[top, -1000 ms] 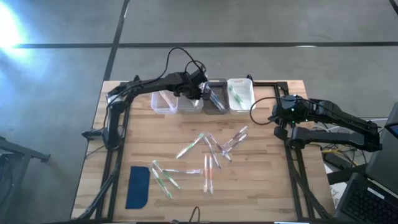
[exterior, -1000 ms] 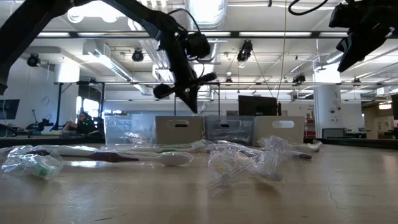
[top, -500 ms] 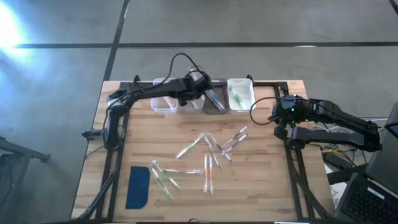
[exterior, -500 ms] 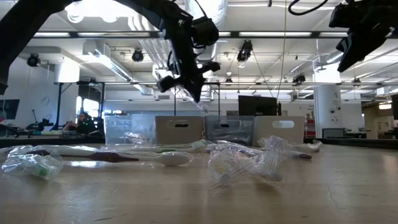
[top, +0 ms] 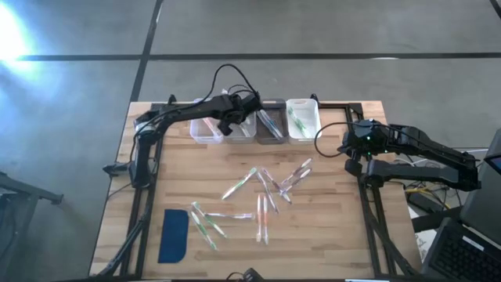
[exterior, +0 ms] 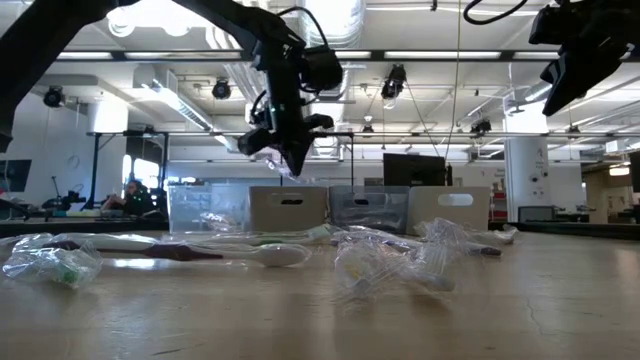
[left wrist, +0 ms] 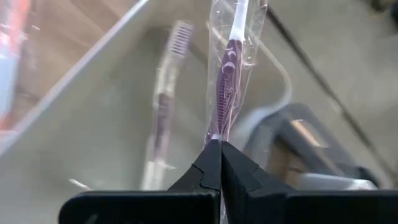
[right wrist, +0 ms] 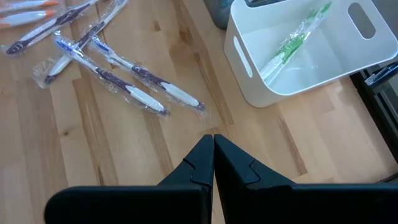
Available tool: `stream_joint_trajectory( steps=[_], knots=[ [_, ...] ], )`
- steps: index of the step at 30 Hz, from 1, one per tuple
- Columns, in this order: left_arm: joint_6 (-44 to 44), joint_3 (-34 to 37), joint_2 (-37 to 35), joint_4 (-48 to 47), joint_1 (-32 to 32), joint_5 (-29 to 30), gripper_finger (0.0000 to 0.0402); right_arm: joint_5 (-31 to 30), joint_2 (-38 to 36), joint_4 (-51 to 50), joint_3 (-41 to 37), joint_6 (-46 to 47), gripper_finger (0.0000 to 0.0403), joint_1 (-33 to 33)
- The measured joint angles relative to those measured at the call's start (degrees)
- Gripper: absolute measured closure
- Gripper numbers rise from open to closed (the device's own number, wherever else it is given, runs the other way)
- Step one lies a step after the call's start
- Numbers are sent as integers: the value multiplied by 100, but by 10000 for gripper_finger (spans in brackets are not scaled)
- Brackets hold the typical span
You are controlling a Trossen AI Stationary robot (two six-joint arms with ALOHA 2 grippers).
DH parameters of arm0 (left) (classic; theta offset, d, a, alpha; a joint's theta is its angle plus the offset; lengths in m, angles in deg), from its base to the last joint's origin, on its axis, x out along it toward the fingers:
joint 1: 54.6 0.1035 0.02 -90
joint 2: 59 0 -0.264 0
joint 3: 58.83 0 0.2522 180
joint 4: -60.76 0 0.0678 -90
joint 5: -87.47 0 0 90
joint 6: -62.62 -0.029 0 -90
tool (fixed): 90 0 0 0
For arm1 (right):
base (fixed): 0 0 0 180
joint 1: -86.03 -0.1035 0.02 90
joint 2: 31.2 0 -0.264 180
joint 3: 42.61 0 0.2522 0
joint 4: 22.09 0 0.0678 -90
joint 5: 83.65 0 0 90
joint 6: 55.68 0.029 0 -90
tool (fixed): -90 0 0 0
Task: Pick & Place Toothbrushes
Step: Put the purple toothbrush into the gray bin
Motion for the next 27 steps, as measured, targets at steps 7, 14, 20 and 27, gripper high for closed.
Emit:
stream_joint_trajectory(
  steps=[7,14,20,27],
  knots=[
    [-155,345,2,69,75,-441,401,0,0,0,0,0,394,1],
    [-211,871,44,760,112,-697,401,0,2,0,0,0,394,1],
    [-348,1205,40,981,185,-747,401,0,1,0,0,0,394,-1],
    [-616,1305,24,1414,209,-818,362,0,0,0,0,0,394,1]
  ],
)
